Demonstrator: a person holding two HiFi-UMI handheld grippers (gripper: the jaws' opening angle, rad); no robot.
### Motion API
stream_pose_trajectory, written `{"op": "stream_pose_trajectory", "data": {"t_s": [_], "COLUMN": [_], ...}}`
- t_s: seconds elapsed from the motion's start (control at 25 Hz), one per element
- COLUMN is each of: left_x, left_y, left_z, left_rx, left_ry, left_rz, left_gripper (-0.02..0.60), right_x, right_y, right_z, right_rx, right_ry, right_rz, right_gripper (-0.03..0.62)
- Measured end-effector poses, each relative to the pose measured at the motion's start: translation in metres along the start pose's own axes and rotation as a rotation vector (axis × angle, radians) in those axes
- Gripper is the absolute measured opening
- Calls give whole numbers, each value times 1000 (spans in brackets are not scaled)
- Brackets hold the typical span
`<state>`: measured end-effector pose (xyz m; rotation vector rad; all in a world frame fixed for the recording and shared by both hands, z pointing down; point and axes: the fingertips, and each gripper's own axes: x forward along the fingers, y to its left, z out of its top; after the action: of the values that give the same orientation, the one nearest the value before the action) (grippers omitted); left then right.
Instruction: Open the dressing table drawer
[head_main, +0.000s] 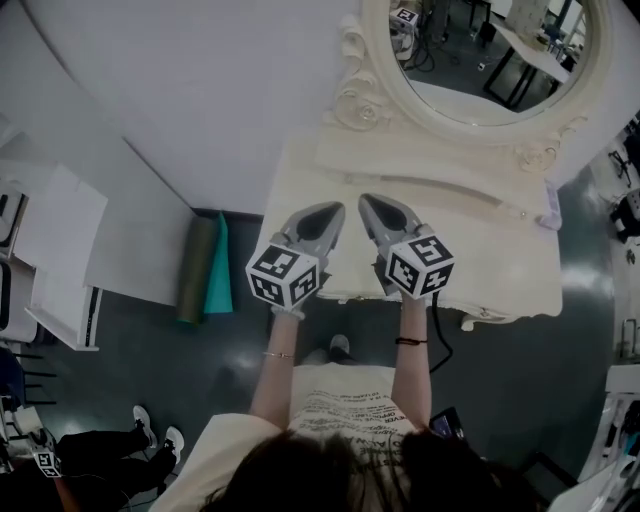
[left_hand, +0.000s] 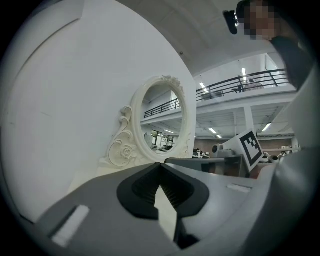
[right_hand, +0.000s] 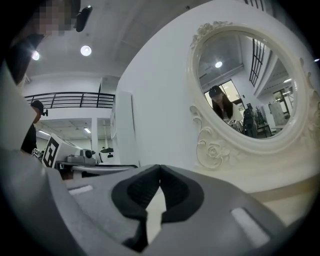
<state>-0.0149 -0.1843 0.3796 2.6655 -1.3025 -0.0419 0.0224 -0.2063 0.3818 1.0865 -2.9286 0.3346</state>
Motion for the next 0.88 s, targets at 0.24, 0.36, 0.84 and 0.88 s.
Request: {"op": "stream_pose_trajectory", "data": {"t_s": [0.24, 0.36, 0.84, 0.88], "left_x": [11, 18, 41, 43], "left_y": [16, 20, 48, 51], "left_z": [-6, -13, -42, -45], "left_rx": [-16, -25, -75, -79], "left_ry": [23, 44, 132, 139], "left_rz": [18, 18, -15, -18], "left_gripper": [-3, -3, -3, -3], "right_x": [14, 19, 49, 52], "right_y": [-13, -21, -45, -47], "right_z": [-7, -11, -35, -38], "right_rx": [18, 34, 90, 96], "right_ry": [25, 36, 100, 108], "right_rz": [0, -7, -52, -58], "right_gripper": [3, 3, 3, 3]}}
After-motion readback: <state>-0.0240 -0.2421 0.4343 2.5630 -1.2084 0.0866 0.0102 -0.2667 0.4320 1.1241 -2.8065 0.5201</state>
